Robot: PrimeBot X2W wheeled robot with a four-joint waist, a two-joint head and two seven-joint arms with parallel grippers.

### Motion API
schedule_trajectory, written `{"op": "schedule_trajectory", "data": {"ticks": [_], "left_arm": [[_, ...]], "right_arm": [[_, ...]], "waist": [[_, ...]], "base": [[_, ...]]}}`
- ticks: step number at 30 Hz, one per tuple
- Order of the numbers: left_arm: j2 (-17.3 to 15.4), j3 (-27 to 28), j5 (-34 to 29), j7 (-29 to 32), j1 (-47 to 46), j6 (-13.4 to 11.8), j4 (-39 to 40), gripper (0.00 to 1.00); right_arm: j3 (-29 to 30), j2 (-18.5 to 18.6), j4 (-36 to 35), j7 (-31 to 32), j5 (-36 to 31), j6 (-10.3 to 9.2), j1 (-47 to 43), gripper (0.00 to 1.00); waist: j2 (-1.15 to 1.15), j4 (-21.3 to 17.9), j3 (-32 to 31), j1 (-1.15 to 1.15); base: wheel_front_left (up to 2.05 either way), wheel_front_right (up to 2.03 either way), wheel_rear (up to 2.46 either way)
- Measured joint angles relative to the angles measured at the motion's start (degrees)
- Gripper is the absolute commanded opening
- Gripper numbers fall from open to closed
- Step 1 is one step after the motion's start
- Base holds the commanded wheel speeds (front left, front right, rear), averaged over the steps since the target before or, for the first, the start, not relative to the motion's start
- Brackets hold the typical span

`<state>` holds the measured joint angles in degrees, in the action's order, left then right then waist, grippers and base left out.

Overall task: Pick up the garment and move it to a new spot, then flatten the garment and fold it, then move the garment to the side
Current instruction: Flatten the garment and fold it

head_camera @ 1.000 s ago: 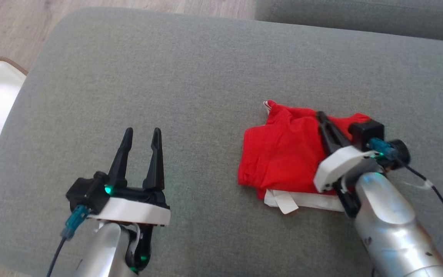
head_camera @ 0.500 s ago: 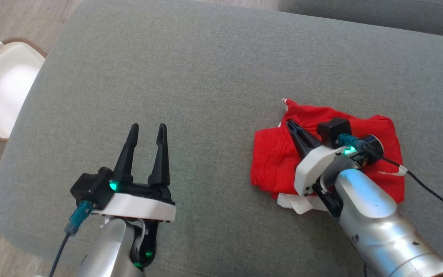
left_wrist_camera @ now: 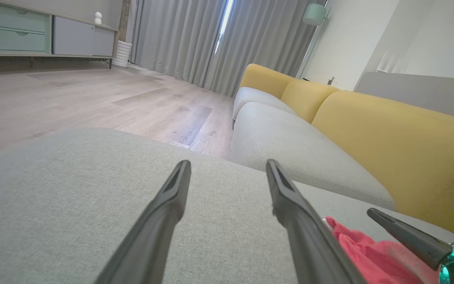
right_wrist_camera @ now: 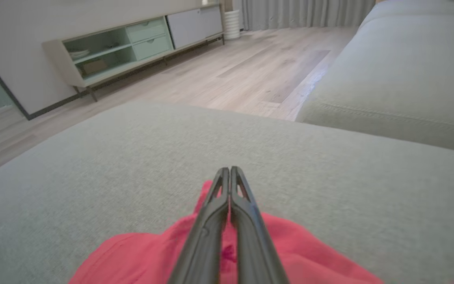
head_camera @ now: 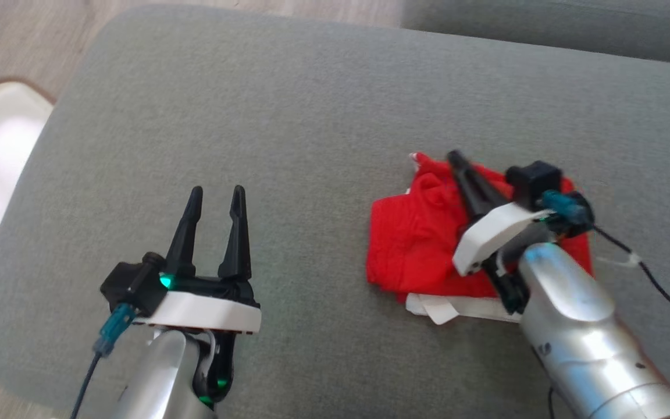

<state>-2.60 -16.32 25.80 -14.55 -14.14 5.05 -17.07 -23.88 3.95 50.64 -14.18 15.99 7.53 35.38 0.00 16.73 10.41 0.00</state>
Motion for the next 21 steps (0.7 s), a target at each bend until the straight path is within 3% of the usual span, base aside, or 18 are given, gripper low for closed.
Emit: {"op": "schedule_trajectory", "data": {"ticks": [9,20,21], "left_arm": [[0.00,2.29,-1.38,-0.08,0.79,0.32,0.81,1.00],[-0.02,5.21,-2.27,-0.08,4.99,1.01,0.82,1.00],[-0.01,5.24,-2.54,-0.08,5.34,1.02,0.81,1.00]], "right_arm": [[16.42,0.64,-13.00,-0.03,-5.08,0.00,-9.88,0.00],[24.47,-0.21,-24.76,-0.04,-8.51,0.00,-21.35,0.00],[24.66,-0.37,-25.46,-0.04,-8.51,0.00,-22.36,0.18]], "waist": [[0.00,-4.86,-2.85,0.00],[0.00,-12.29,-6.97,-0.01],[0.00,-12.82,-7.23,-0.01]], "base": [[0.00,0.00,0.00],[0.00,0.00,0.00],[0.00,0.00,0.00]]}}
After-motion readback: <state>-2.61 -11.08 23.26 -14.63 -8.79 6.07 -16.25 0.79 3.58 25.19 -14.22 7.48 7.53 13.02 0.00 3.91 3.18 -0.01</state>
